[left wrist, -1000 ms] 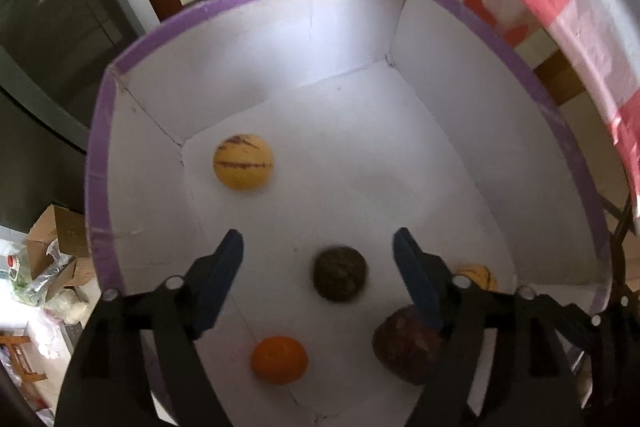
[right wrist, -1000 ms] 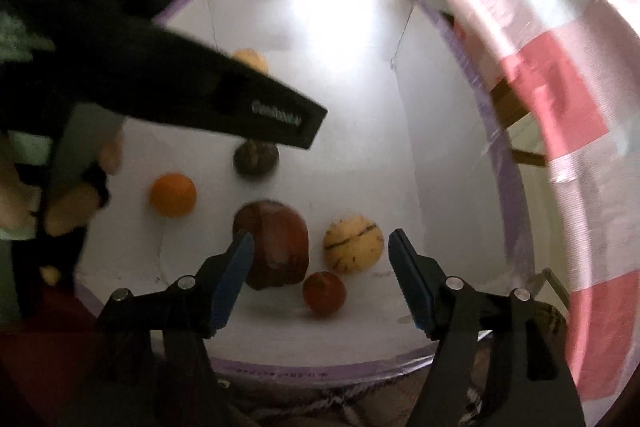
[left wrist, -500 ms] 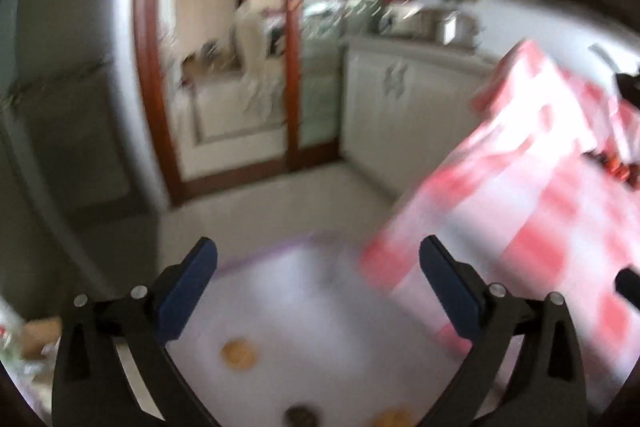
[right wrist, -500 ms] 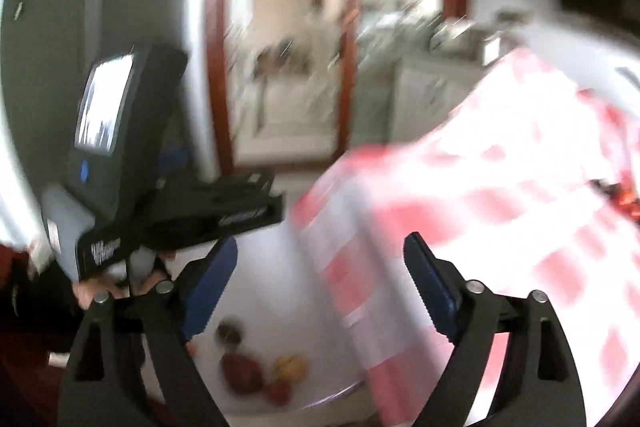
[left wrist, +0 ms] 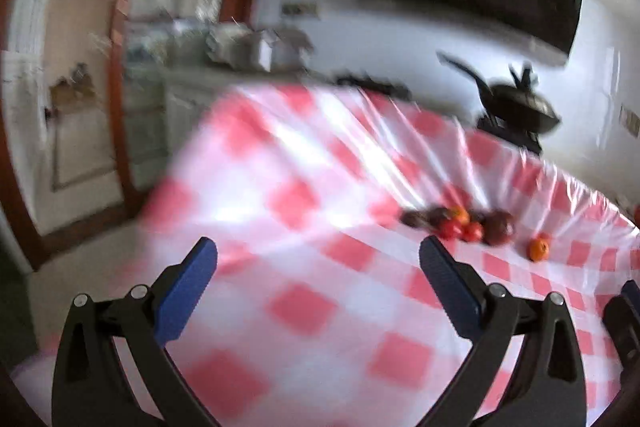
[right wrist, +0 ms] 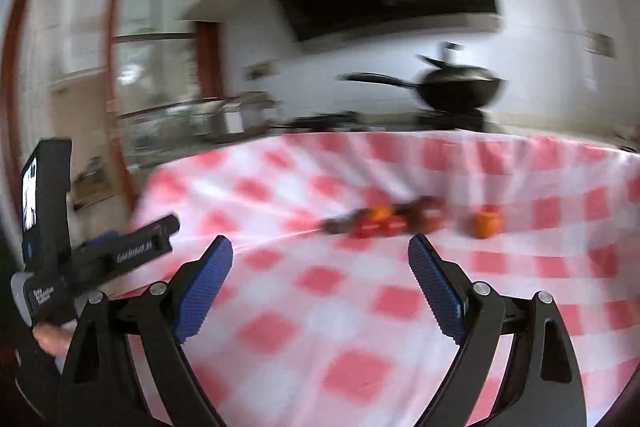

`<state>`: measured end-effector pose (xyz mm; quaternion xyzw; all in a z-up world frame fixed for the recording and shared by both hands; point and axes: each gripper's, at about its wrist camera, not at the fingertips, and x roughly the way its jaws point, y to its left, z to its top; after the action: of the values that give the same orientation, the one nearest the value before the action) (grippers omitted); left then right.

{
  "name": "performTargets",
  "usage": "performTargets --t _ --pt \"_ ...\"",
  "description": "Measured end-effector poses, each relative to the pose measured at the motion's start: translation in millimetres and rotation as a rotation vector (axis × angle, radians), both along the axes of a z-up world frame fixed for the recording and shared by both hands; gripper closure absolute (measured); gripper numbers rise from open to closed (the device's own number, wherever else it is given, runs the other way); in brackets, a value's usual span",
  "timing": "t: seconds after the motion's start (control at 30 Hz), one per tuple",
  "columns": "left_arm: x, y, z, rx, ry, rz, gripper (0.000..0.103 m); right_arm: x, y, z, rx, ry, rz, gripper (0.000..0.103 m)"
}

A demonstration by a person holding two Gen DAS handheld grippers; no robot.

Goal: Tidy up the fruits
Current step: 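Move both open tools back over the tablecloth toward the remaining fruits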

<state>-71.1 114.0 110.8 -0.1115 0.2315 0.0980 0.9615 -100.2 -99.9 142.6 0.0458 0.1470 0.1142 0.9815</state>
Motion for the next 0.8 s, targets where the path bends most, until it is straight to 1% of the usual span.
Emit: performTargets --t 0.03,0.07,0.1,0.13,0.2,0.23,0.27,0.3,0.37,0.4,0.47,0.57,0.63,0.7,0.73,0.8 --pt "27.5 -14.2 -7.7 -0.039 0.031 -0.011 0.002 10.1 -13.7 -11.1 0.007 0.014 -0.035 0.016" --pt "37.4 -20.0 -14.3 -0.059 0.04 -0.007 0.002 19.9 -26.0 -18.8 0.021 0.03 -0.071 0.016" --pt "54.7 -27.7 -20.3 -0.081 0.049 0.006 0.002 34.5 -42.0 -24.7 0.051 0.046 -0.116 0.016" --pt "76.4 -37.9 -27.8 -0.118 0.058 0.022 0.002 38.1 -56.9 -35.6 0.079 0.054 -0.145 0.016" --pt "95.2 -43.5 -42.8 -0.162 0.063 0.037 0.002 47.5 -78.0 -50.0 0.142 0.067 -0.208 0.016" --pt "111.6 -50.5 -48.4 -0.187 0.064 0.052 0.002 38.5 -93.1 -51.2 0.163 0.072 -0.232 0.016" --pt "110.2 -48.5 -49.8 -0.202 0.063 0.057 0.002 38.6 -96.1 -57.1 0.178 0.079 -0.246 0.016" --pt "123.4 -53.3 -51.8 -0.224 0.056 0.062 0.002 41.3 -100.9 -61.9 0.185 0.089 -0.255 0.016" --pt "132.7 -54.3 -48.1 -0.248 0.032 0.063 0.002 43.0 -104.4 -67.9 0.179 0.11 -0.272 0.016" --pt "132.7 -52.5 -44.9 -0.253 0.02 0.06 0.002 44.4 -105.0 -69.8 0.175 0.11 -0.274 0.016" --pt "145.4 -59.2 -44.4 -0.247 -0.019 0.033 0.002 44.9 -104.2 -72.2 0.164 0.105 -0.275 0.016" --pt "153.2 -62.6 -49.8 -0.196 0.001 -0.028 0.002 43.8 -102.2 -75.0 0.152 0.116 -0.281 0.016" --pt "149.5 -57.1 -51.3 -0.164 -0.002 -0.033 0.002 48.9 -102.5 -77.2 0.156 0.139 -0.283 0.016" --pt "146.1 -47.4 -51.5 -0.196 -0.016 -0.014 0.002 58.5 -104.2 -76.7 0.145 0.148 -0.308 0.016" --pt "145.1 -42.1 -52.6 -0.224 -0.018 0.001 0.002 72.8 -105.5 -75.4 0.114 0.161 -0.338 0.016" --pt "148.5 -38.8 -55.9 -0.235 0.01 0.011 0.002 97.6 -110.2 -76.3 0.08 0.213 -0.381 0.016"
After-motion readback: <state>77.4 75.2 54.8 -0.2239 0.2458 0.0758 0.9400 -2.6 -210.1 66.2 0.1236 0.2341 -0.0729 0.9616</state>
